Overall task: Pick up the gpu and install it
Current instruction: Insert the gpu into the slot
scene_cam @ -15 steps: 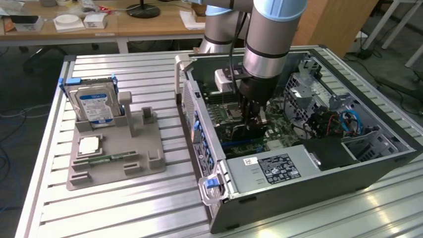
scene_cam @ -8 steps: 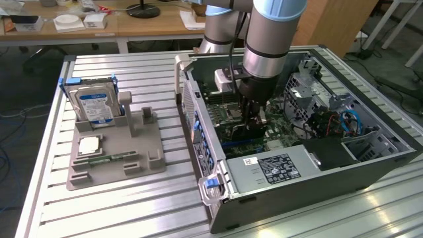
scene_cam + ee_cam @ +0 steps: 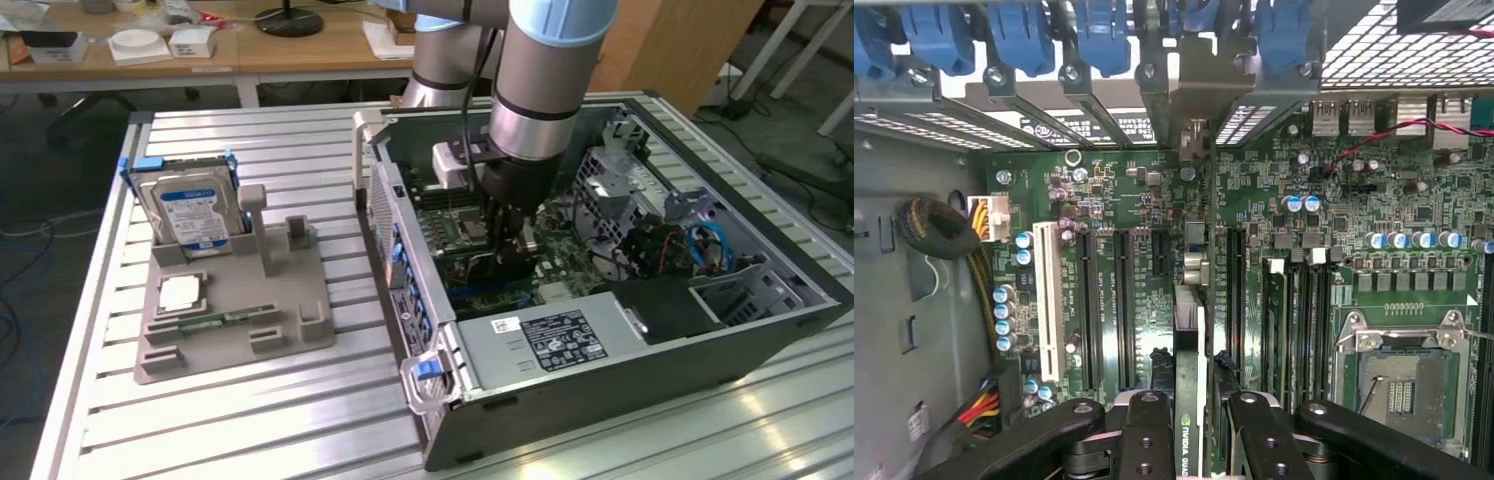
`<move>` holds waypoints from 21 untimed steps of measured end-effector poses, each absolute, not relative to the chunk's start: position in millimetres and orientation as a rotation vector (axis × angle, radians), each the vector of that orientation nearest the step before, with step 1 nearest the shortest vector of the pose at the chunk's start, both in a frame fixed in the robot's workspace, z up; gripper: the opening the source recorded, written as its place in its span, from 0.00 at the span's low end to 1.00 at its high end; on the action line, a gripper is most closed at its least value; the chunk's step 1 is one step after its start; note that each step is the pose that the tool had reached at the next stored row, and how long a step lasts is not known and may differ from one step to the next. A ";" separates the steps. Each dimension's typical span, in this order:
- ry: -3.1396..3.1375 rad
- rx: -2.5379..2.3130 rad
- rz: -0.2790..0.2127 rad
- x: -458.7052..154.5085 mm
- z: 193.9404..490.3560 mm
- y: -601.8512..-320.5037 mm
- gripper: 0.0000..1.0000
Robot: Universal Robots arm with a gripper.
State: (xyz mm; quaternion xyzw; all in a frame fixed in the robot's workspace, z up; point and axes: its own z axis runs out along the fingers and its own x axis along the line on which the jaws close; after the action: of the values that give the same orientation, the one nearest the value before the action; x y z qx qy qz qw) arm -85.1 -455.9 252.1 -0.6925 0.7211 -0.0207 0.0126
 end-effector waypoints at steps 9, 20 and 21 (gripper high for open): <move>2.246 -2.157 -0.064 -84.9 254.3 -455.7 0.26; 2.235 -2.169 -0.065 -85.1 256.8 -454.6 0.26; 2.234 -2.170 -0.065 -85.1 256.8 -454.5 0.26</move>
State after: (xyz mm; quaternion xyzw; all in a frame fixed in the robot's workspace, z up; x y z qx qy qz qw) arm -85.1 -454.5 256.8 -0.6967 0.7169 -0.0210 0.0133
